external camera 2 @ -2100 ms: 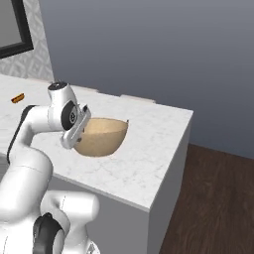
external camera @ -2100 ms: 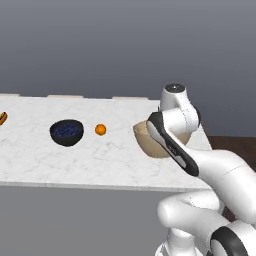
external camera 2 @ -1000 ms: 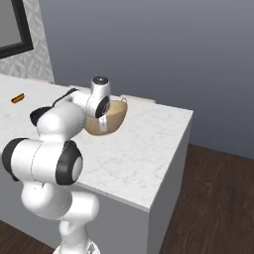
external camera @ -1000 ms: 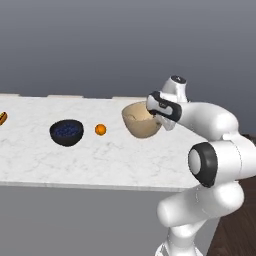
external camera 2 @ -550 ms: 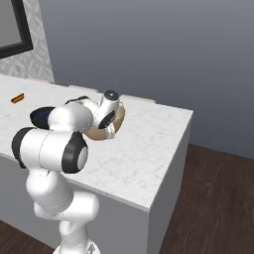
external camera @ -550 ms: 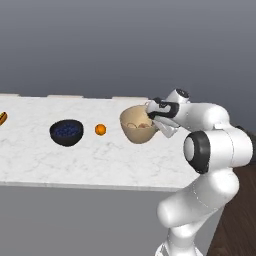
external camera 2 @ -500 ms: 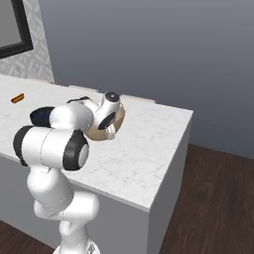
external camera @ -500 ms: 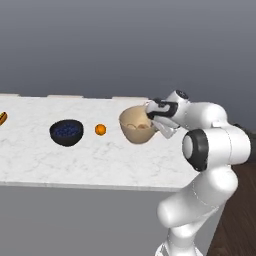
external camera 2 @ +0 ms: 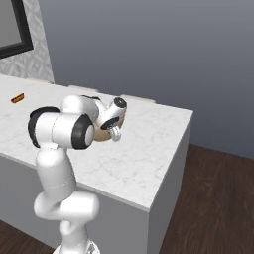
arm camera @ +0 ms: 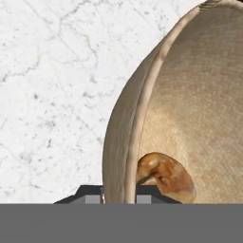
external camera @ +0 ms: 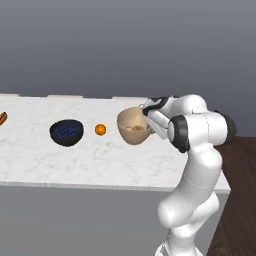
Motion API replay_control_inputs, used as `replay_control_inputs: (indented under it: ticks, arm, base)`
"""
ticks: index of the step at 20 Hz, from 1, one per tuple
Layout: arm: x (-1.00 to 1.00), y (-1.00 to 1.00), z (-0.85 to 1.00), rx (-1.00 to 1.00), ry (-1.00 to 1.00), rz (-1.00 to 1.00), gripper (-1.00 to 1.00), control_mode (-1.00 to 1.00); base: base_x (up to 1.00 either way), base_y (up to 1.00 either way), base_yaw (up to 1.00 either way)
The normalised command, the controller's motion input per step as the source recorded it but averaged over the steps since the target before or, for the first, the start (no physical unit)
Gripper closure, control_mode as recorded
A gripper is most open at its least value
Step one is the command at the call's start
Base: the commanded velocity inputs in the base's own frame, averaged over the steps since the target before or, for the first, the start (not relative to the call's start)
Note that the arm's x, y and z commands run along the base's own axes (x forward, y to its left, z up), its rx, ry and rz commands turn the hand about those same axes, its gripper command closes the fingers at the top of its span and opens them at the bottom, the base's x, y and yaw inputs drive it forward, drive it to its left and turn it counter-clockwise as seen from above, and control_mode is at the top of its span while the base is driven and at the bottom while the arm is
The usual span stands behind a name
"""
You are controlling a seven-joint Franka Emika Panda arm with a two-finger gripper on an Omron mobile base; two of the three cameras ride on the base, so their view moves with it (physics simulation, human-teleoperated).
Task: Open the cabinet, pick up the bread from the cabinet and place it in the basket. Then move the basket to the dining counter.
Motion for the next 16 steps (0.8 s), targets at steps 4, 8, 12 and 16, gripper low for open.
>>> replay_control_inputs:
  ticks: [4, 8, 12, 16]
  arm:
    - [0.14, 0.00, -0.38, 0.00, 0.00, 0.05, 1.00, -1.00]
    - [0.19, 0.08, -0.24, 0.00, -0.01, 0.02, 1.00, -1.00]
    - [0.03, 0.17, -0.13, 0.00, -0.04, 0.03, -1.00, -1.00]
    - [-0.01, 0.06, -0.02, 0.00, -0.09, 0.12, -1.00, -1.00]
  base:
    - [0.00, 0.00, 0.00]
    - [0.00, 0.00, 0.00]
    - [0.00, 0.00, 0.00]
    - [0.00, 0.00, 0.00]
